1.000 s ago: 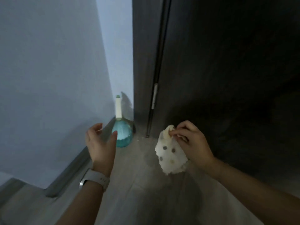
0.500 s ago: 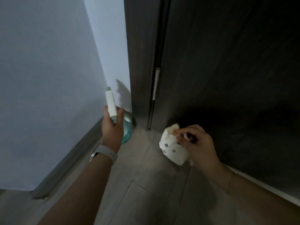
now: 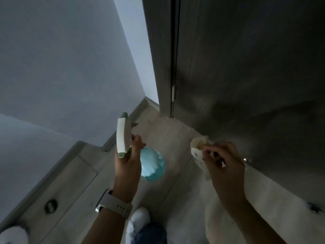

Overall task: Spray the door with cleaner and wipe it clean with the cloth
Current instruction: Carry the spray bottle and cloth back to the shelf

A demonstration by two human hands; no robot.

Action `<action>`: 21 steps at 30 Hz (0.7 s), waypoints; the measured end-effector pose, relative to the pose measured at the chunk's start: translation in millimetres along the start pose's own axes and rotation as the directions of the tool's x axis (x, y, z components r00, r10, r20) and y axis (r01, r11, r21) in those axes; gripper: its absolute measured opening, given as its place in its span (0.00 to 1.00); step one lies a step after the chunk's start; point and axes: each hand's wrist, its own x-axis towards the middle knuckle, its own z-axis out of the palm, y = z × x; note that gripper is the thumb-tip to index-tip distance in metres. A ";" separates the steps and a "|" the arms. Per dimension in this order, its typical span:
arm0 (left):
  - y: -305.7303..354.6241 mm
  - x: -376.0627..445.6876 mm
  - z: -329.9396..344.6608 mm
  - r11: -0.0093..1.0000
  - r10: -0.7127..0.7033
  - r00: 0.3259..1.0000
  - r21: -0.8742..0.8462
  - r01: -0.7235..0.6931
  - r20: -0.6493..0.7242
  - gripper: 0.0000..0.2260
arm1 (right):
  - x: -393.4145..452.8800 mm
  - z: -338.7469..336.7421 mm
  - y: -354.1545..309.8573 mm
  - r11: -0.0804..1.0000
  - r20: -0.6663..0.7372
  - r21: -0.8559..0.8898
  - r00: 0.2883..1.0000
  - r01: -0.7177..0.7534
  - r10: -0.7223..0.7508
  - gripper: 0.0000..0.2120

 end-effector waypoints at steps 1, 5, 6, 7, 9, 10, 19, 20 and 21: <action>22.5 -18.8 -10.1 1.000 -0.015 1.000 -0.002 0.015 -0.009 0.02 | -7.4 -11.8 -26.1 0.999 0.015 0.029 1.000 -0.025 0.024 0.06; 125.0 -100.8 -61.6 0.990 -0.141 0.989 0.024 0.142 -0.054 0.02 | -37.1 -72.6 -147.3 0.963 0.105 0.179 0.977 -0.200 0.184 0.10; 153.1 -123.6 -76.2 0.984 -0.175 0.983 0.024 0.177 -0.057 0.03 | -46.6 -90.2 -178.0 0.958 0.132 0.176 0.970 -0.226 0.204 0.10; 181.3 -146.1 -91.1 0.979 -0.200 0.978 0.019 0.201 -0.061 0.04 | -55.4 -108.1 -207.6 0.953 0.152 0.174 0.963 -0.247 0.222 0.09; 236.3 -193.0 -118.2 0.973 -0.229 0.967 -0.007 0.230 -0.115 0.05 | -69.9 -144.0 -262.5 0.952 0.189 0.159 0.955 -0.261 0.230 0.07; 258.6 -216.9 -131.1 0.973 -0.230 0.961 -0.022 0.229 -0.156 0.06 | -76.9 -161.0 -286.6 0.958 0.209 0.148 0.954 -0.246 0.213 0.06; 384.1 -416.3 -219.3 0.989 -0.123 0.893 -0.131 0.072 -0.434 0.05 | -152.1 -264.8 -435.8 0.957 0.533 0.217 0.844 -0.194 0.050 0.07; 389.4 -439.5 -230.9 0.987 -0.116 0.871 -0.155 0.046 -0.478 0.05 | -164.1 -273.2 -449.2 0.959 0.571 0.227 0.821 -0.167 0.008 0.07; 393.1 -462.8 -242.7 0.985 -0.113 0.847 -0.171 0.026 -0.520 0.06 | -177.1 -280.4 -461.8 0.962 0.609 0.233 0.792 -0.143 -0.030 0.08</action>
